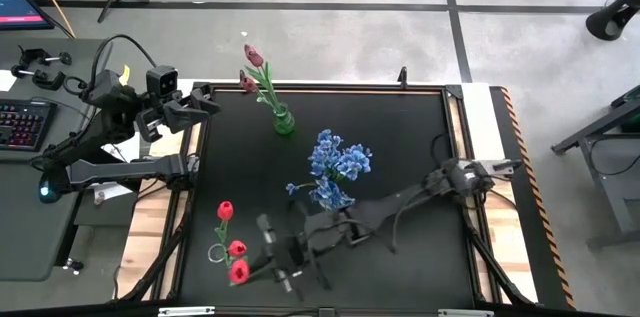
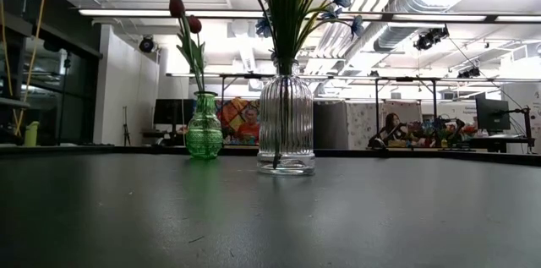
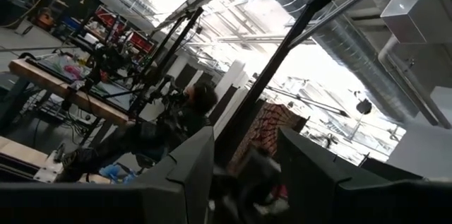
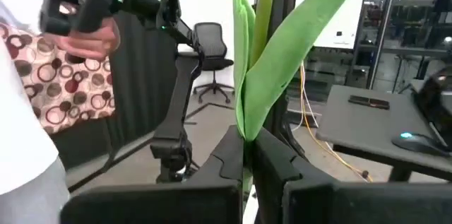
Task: Sort flowers into vase by color
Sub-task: Put the red tulip into the left transparent vase
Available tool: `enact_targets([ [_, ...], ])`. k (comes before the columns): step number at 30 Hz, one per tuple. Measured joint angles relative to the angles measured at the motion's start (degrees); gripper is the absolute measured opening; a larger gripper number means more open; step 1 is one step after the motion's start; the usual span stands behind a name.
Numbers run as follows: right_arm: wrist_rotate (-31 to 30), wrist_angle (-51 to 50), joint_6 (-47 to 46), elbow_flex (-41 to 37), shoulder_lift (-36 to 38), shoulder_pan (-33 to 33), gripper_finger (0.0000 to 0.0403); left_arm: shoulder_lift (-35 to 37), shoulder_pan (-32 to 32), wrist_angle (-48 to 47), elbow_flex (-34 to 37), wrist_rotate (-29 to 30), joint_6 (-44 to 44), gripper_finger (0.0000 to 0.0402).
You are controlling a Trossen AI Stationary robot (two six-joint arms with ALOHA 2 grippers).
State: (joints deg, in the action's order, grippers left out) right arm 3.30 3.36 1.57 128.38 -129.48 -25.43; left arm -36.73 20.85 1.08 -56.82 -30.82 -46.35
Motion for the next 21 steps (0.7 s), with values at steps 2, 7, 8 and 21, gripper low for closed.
enact_targets([
  [2, 0.3, -0.1, 0.0, 5.3, -4.3, 0.0, 0.0000, 0.0, 0.0, 0.0, 0.0, 0.0, 0.0, 0.0142],
  [7, -1.3, 18.0, -1.4, 1.5, -7.0, 0.6, 0.0000, 0.0, 0.0, 0.0, 0.0, -0.4, 0.0, 0.0142],
  [8, -3.1, 19.2, -1.3, 1.2, -7.0, 0.9, 0.0000, 0.0, 0.0, 0.0, 0.0, -0.4, 0.0, 0.0142],
  [21, -9.0, 13.6, 6.5, 1.1, -7.5, 4.0, 0.0000, 0.0, 0.0, 0.0, 0.0, -0.3, -0.1, 0.0142],
])
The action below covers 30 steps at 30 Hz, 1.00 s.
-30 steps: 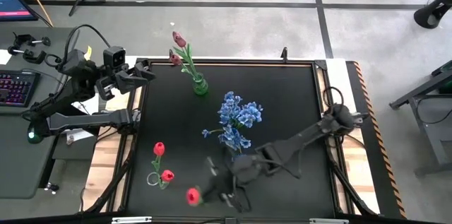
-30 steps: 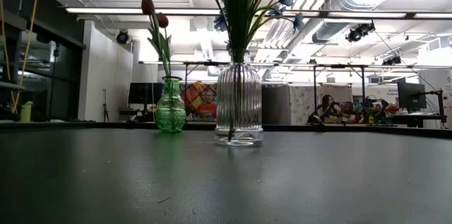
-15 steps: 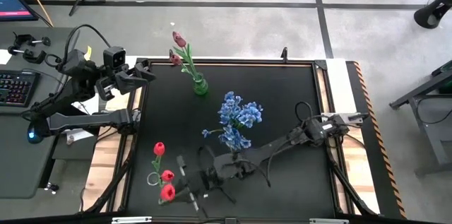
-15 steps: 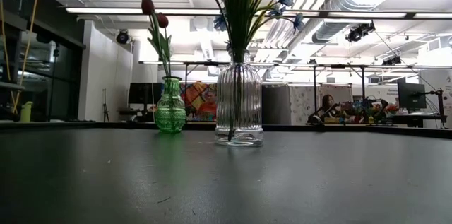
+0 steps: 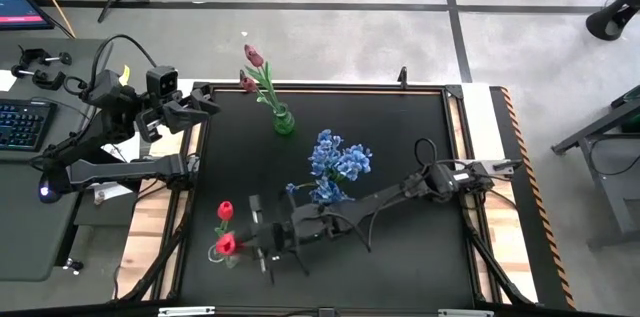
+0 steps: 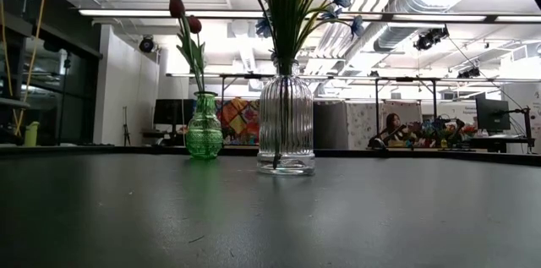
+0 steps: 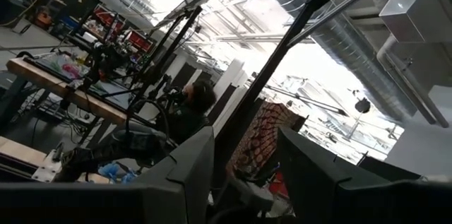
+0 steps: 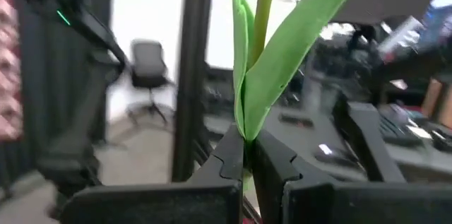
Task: Sort flowers into vase by color
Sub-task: Put the red tulip into the left transparent vase, then return to Home Position
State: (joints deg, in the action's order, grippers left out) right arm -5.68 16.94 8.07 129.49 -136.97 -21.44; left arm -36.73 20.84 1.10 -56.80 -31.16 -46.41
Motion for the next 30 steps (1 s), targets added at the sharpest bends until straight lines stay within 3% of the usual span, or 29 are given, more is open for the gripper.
enact_targets([
  [5, -2.4, -3.8, 0.4, 0.0, 0.0, 0.6, 0.0000, 0.0, 0.0, 0.0, 0.0, 0.0, 0.0, 0.0142],
  [14, -2.1, -4.2, -10.3, 0.0, 0.0, 1.2, 0.0015, 0.0, 0.0, 0.0, 0.0, 1.8, 0.0, 0.0142],
  [26, -2.1, -4.0, -15.5, 0.6, 0.2, 1.6, 0.0182, 0.0, 0.0, 0.0, 0.0, 3.0, 0.1, 0.0142],
  [30, -2.1, -3.8, -16.2, 1.9, 0.4, 1.5, 0.0220, 0.0, 0.0, 0.0, 0.0, 3.0, 0.1, 0.0142],
])
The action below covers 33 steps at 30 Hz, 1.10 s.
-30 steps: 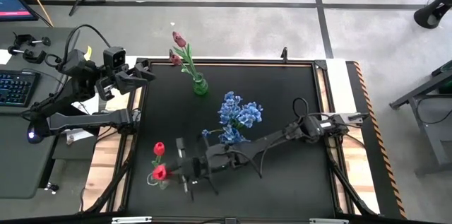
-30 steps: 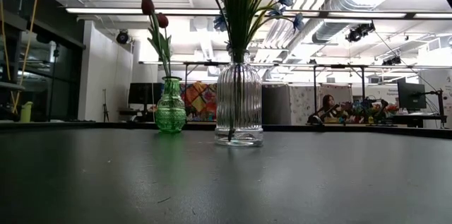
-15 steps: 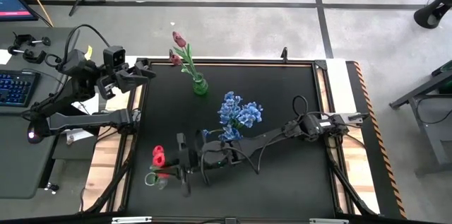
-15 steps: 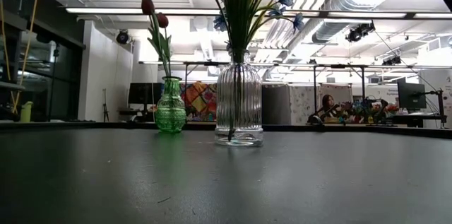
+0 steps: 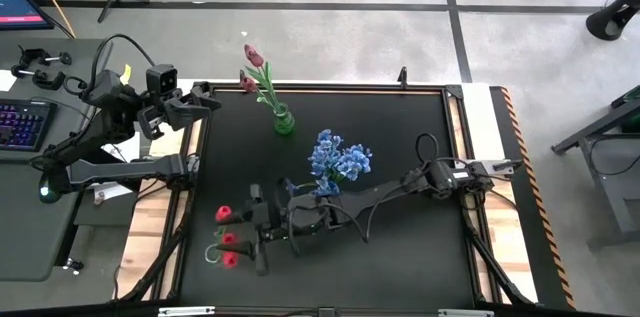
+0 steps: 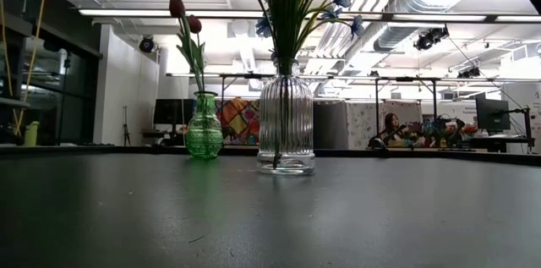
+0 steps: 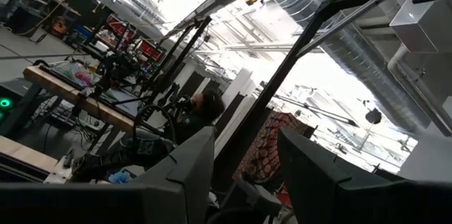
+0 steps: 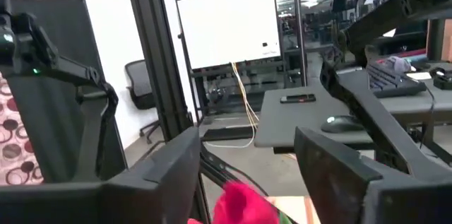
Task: Sort flowers into vase by color
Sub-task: Return to Home Position
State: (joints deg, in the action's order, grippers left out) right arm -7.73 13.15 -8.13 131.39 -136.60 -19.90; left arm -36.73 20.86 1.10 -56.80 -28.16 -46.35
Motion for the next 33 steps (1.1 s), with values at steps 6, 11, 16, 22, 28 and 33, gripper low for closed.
enact_targets([
  [6, 1.0, -9.0, 2.3, 3.6, 0.8, 0.0, 0.0237, 0.0, 0.0, 0.0, 0.0, 0.0, 0.0, 0.0142],
  [11, 1.3, -17.8, 4.1, 2.3, 4.9, 0.3, 0.0238, 0.0, 0.0, 0.0, 0.0, 0.0, 0.6, 0.0142],
  [16, 1.4, -21.8, 5.2, 2.4, 11.0, 1.0, 0.0238, 0.0, 0.0, 0.0, 0.0, 0.5, 5.1, 0.0142],
  [22, 1.5, -30.8, 6.2, 2.4, 18.4, 1.6, 0.0231, -1.1, 0.0, -0.4, 0.0, -0.1, 12.4, 0.0142],
  [28, -3.3, -40.9, 4.9, 2.4, 24.9, 2.3, 0.0201, -1.5, -0.3, -3.3, 1.1, -4.0, 22.5, 0.0142],
  [33, -11.5, -53.1, -0.7, 2.4, 28.9, 2.3, 0.0136, 3.0, -3.7, 2.0, 9.6, -6.2, 23.1, 0.0130],
])
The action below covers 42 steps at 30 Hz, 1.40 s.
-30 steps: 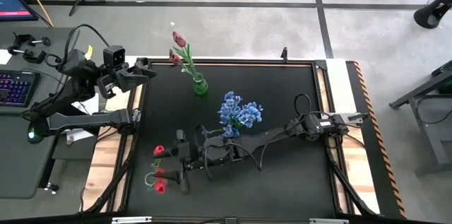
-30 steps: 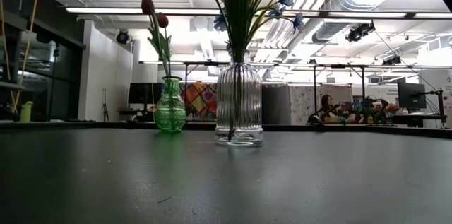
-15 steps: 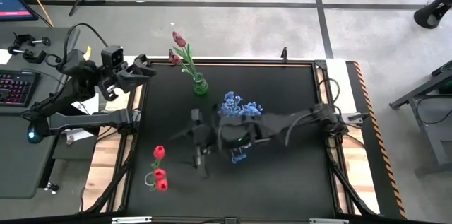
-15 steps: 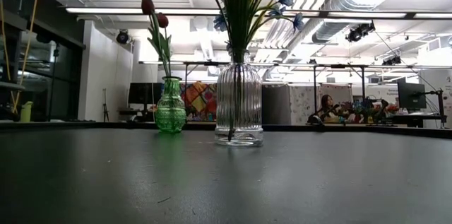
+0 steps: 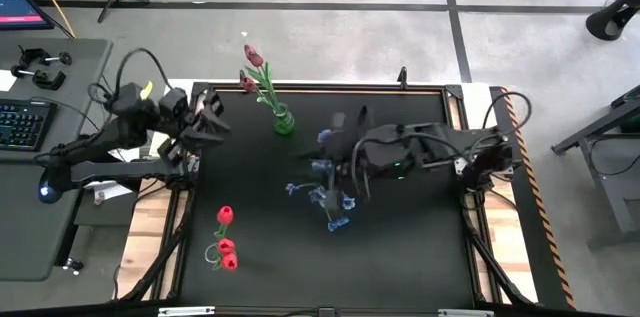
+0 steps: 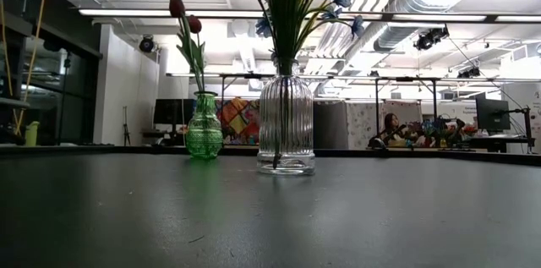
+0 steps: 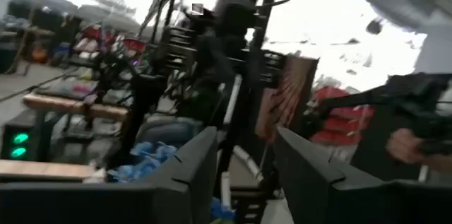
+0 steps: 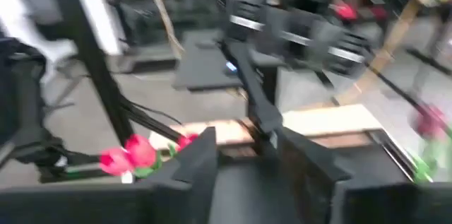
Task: Sort flowers into vase by color
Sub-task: Return to Home Position
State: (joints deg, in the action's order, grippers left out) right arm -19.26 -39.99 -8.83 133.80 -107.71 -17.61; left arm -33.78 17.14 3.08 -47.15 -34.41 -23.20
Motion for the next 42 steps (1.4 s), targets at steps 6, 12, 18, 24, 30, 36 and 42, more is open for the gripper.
enact_targets([
  [6, -3.7, -15.3, -10.8, 0.0, 2.2, 0.0, 0.0019, 9.5, -5.2, 19.6, 17.4, 9.0, -7.0, 0.0071],
  [12, -4.8, -29.0, -20.7, 0.0, 3.6, 0.0, 0.0015, 16.1, -6.3, 24.8, 27.1, 15.8, -7.8, 0.0005],
  [18, -4.5, -41.6, -27.3, 0.0, 4.7, 0.8, 0.0004, 19.4, -6.3, 26.6, 33.1, 17.8, -8.3, 0.0001],
  [24, -1.6, -45.3, -26.6, 0.0, 7.9, 2.0, 0.0000, 21.1, -6.3, 31.5, 40.5, 21.0, -12.0, 0.0000],
  [30, 5.3, -46.4, -18.6, -1.1, 12.4, 5.4, 0.0000, 21.7, -6.4, 35.8, 46.3, 26.3, -13.5, 0.0000],
  [36, 15.3, -41.8, -11.9, -18.5, 23.7, 9.8, 0.0000, 21.7, -6.4, 36.0, 46.3, 27.2, -12.2, 0.0000],
  [42, 21.9, -17.1, -15.6, -55.0, 47.3, 11.7, 0.0000, 21.4, -6.4, 30.7, 46.3, 27.7, -14.1, 0.0000],
])
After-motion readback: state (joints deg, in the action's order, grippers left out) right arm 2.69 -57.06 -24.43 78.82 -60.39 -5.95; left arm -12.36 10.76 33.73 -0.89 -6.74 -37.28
